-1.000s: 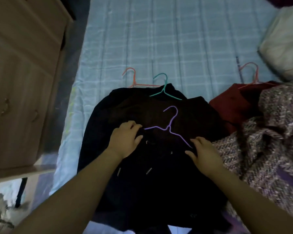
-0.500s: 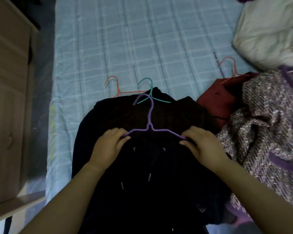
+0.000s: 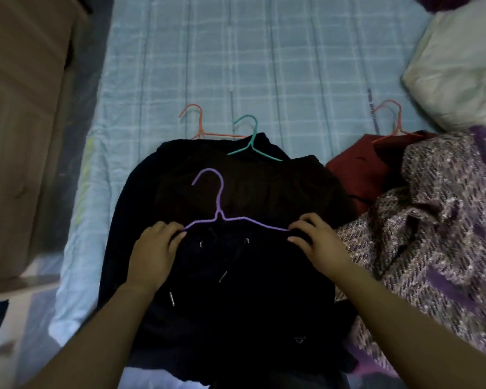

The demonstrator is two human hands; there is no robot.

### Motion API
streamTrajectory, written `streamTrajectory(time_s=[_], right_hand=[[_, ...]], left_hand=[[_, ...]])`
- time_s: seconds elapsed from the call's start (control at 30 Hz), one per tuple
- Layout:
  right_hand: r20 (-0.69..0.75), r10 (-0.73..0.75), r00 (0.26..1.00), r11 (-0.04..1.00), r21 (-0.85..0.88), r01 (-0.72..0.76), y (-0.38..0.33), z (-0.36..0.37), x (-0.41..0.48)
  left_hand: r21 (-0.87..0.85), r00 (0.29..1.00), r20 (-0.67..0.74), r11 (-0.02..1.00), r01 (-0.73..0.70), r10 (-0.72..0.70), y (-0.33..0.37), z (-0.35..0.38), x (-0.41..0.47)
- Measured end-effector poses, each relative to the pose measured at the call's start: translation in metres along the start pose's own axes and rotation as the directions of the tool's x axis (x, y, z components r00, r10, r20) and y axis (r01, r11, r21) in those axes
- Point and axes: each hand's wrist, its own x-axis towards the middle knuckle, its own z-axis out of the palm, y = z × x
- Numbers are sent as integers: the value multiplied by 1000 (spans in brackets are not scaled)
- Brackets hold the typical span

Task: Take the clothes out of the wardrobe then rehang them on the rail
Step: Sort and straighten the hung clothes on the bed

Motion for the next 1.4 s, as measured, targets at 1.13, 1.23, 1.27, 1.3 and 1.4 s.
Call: streamTrajectory(time_s=[1.13,1.23,1.27,1.3,1.4], right_hand=[[20,-1000,-23,-11,446,895,-541,126,-167],[-40,-999,22,0,478,878,-597,145,-170],[-65,-997,42,6,475,880,-618,150,-171],[-82,-995,59,13,471,882,-641,154,-171],[-150,-985,89,12,455,890,-715,164,-173]], left_hand=[[-335,53,-820,553,763,-570,-40,-221,-564],[-330,101,-815,600,729,-571,-91,-265,-581],[-314,123,-824,625,715,-554,-108,-281,-586],[-295,140,-834,647,703,-533,-126,-300,-591],[-221,162,-875,675,704,-456,-179,-357,-605]])
